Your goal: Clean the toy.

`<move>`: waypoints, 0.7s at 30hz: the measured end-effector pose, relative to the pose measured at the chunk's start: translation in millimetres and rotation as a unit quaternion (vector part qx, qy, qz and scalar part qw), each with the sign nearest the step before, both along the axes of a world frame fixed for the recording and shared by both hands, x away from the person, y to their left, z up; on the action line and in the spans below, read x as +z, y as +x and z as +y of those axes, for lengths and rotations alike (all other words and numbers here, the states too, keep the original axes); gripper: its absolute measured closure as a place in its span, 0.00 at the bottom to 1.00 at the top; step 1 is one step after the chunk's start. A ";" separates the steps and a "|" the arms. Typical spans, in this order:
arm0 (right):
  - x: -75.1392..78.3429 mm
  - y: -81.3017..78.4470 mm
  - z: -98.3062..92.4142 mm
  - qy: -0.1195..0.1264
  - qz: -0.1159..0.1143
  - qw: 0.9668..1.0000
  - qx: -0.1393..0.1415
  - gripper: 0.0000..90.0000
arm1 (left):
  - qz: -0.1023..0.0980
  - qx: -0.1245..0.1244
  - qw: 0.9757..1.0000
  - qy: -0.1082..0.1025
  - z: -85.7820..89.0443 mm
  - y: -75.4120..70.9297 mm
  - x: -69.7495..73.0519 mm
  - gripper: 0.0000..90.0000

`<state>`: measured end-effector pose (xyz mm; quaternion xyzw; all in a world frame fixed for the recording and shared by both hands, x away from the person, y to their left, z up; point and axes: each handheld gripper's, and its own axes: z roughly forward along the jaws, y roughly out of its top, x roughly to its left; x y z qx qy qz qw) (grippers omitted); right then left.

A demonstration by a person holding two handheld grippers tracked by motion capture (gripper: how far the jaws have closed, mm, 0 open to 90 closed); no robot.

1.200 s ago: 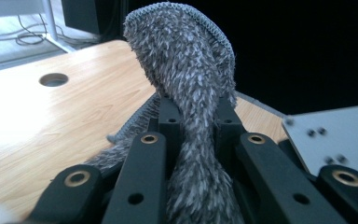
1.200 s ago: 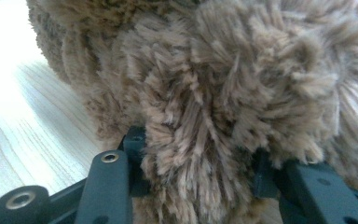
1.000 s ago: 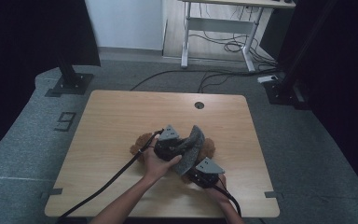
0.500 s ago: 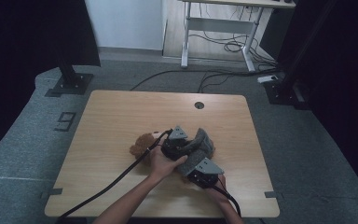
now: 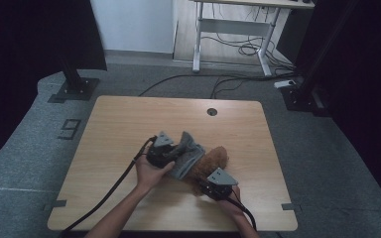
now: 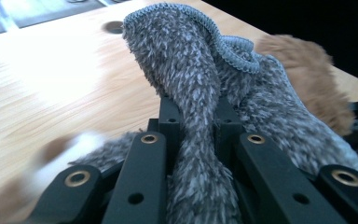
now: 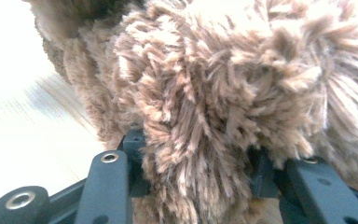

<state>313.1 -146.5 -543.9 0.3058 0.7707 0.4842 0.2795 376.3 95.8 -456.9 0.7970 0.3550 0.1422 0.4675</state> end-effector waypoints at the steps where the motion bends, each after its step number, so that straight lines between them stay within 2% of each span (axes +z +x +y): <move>1: -0.1 0.0 -0.1 0.001 0.001 1.000 -0.001 0.58 | 0.001 0.008 1.000 -0.008 13.2 -0.3 -0.5 0.87; 4: -0.1 0.0 0.2 0.001 -0.001 1.000 -0.001 0.58 | 0.002 0.025 0.999 -0.026 41.6 -4.4 -4.2 0.87; 7: -0.3 0.1 0.5 0.001 0.000 1.000 -0.002 0.58 | -0.002 0.047 0.998 -0.033 65.5 -9.5 -9.9 0.87; 11: -0.2 1.7 -0.6 0.009 0.004 1.000 -0.004 0.58 | 0.018 0.070 0.996 -0.051 92.8 -9.6 -23.4 0.87; 15: -0.1 2.1 -1.0 0.012 0.007 1.000 -0.005 0.58 | 0.026 0.094 0.995 -0.038 107.7 -8.1 -33.5 0.87; 17: -0.1 2.3 -1.5 0.014 0.007 1.000 -0.004 0.58 | 0.038 0.099 0.994 -0.040 114.2 -6.0 -37.1 0.87; 20: -0.3 2.5 -2.3 0.016 0.007 1.000 -0.003 0.58 | 0.045 0.106 0.993 -0.037 120.2 -3.7 -35.6 0.87; 21: -0.4 2.6 -2.4 0.017 0.008 1.000 -0.003 0.58 | 0.041 0.105 0.993 -0.037 119.1 -3.6 -32.2 0.87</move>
